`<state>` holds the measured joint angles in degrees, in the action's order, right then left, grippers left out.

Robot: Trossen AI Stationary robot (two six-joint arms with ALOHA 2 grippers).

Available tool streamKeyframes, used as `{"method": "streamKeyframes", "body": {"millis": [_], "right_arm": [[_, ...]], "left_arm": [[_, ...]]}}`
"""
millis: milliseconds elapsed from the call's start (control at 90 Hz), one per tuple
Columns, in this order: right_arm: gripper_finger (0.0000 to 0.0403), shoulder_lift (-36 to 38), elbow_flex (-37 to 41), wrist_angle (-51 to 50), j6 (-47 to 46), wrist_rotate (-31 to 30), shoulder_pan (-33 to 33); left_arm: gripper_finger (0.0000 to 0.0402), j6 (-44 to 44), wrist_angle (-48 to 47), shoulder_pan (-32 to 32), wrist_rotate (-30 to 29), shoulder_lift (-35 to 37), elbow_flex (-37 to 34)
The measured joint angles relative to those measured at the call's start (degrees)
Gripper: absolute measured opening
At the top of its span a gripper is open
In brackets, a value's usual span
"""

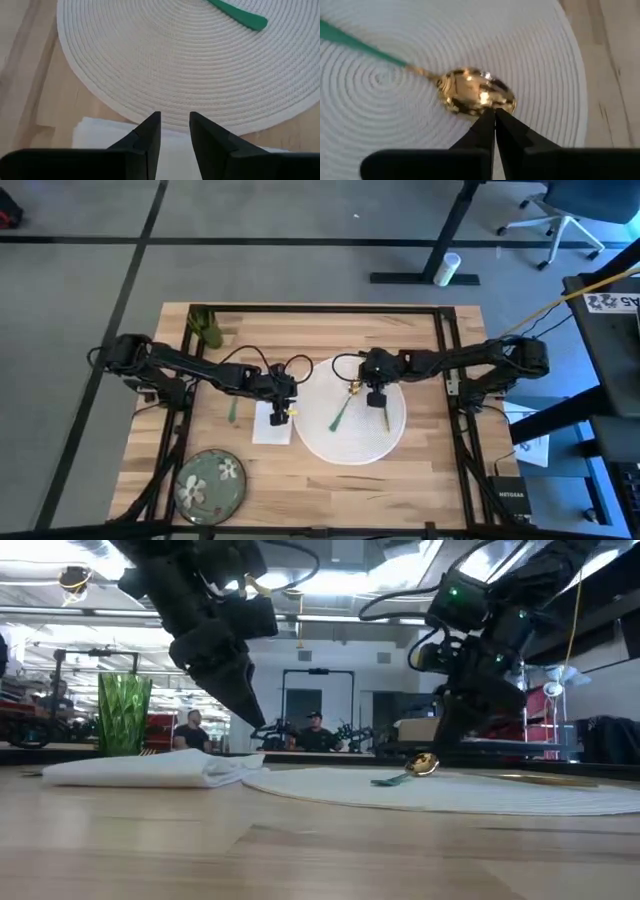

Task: Set table place
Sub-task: Put the green spoon on the white table mat to right of the gold table knife

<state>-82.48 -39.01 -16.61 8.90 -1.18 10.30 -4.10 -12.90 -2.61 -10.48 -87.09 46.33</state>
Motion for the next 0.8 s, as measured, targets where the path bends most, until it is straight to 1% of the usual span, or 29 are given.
{"method": "streamKeyframes", "body": {"millis": [144,267,356,478,644,800], "right_arm": [[0.0000,0.0,-1.6,-8.7,0.4,2.9,-0.1],[0.0000,-0.3,-1.6,-8.1,0.4,4.3,-0.1],[0.0000,-1.0,-1.7,-4.6,0.4,4.3,-0.1],[0.0000,-2.8,-2.3,-2.9,1.1,5.0,-0.1],[0.0000,-5.8,-3.5,-4.8,2.0,5.2,-0.1],[0.0000,-6.6,-3.7,-6.8,1.9,4.0,-0.1]], "left_arm": [[0.0088,-0.2,-1.3,0.0,0.0,0.0,0.0],[0.0088,-0.3,-1.2,0.0,0.0,0.0,0.0],[0.0088,-0.3,-1.2,0.0,0.0,0.0,0.0],[0.0088,-0.4,-1.2,0.0,0.0,0.0,0.0],[0.0088,-0.8,-1.6,0.0,0.0,0.0,0.0],[0.0088,-0.5,-1.5,0.0,0.0,0.0,0.0]]}}
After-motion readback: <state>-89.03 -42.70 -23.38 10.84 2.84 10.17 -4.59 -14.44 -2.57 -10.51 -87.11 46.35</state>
